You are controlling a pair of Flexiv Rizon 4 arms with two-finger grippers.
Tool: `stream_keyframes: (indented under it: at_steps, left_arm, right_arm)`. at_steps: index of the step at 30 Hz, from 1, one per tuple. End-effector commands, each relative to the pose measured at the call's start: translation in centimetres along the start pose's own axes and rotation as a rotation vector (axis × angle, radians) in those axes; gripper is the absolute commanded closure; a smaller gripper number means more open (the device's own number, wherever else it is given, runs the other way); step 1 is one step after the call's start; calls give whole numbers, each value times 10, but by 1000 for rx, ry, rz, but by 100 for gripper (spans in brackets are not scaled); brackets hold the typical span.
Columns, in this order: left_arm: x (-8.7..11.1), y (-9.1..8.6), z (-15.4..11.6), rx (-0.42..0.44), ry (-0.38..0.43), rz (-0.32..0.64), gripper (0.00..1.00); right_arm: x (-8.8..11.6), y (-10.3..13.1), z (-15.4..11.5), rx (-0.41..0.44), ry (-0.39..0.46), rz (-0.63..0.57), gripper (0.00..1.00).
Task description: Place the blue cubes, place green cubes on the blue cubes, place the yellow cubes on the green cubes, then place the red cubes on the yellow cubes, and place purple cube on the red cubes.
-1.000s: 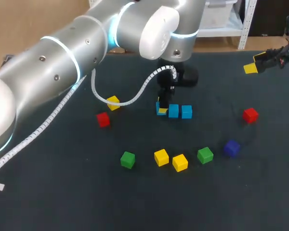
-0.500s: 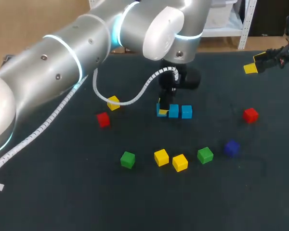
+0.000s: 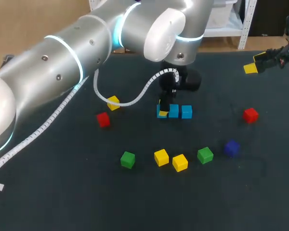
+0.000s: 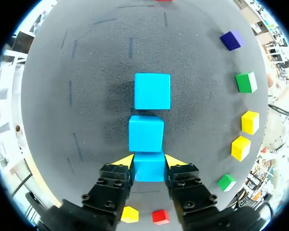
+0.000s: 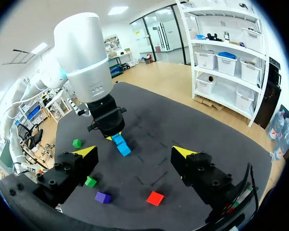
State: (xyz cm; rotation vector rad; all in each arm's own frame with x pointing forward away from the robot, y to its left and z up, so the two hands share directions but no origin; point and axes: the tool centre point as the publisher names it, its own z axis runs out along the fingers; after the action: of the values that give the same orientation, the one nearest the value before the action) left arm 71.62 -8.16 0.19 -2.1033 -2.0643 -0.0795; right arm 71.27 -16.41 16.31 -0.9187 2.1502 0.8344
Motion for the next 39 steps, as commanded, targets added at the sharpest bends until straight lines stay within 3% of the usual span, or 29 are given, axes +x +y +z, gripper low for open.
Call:
stream_keyframes:
  at_steps: [1,4,6,11,12,13,14,21,26,39]
  left_arm:
    - [0,1,0,9,6,1,96]
    - [-1,1,1,8,5,2,91]
    - [-1,1,1,9,4,2,76]
    - [0,1,1,10,3,-2,51]
    - [0,1,1,10,3,-3,35]
    - [0,1,1,13,1,-5,13]
    - [0,1,0,20,-3,-9,0]
    - [3,3,-3,25,-10,-28,0]
    - [18,5,-16,7,-34,-69,0]
    - [73,-2,-48,-38,-119,-325,0]
  right_arm:
    - [0,0,0,-1,-2,-1,0]
    - [0,0,0,-1,-2,-1,0]
    - [0,0,0,-1,-2,-1,0]
    - [0,0,0,-1,-2,-1,0]
    - [0,0,0,-1,-2,-1,0]
    - [0,0,0,-1,-2,-1,0]
    - [0,0,0,-1,-2,-1,0]
    - [0,0,0,-1,-2,-1,0]
    - [0,0,0,-1,-2,-1,0]
    - [0,0,0,-1,-2,-1,0]
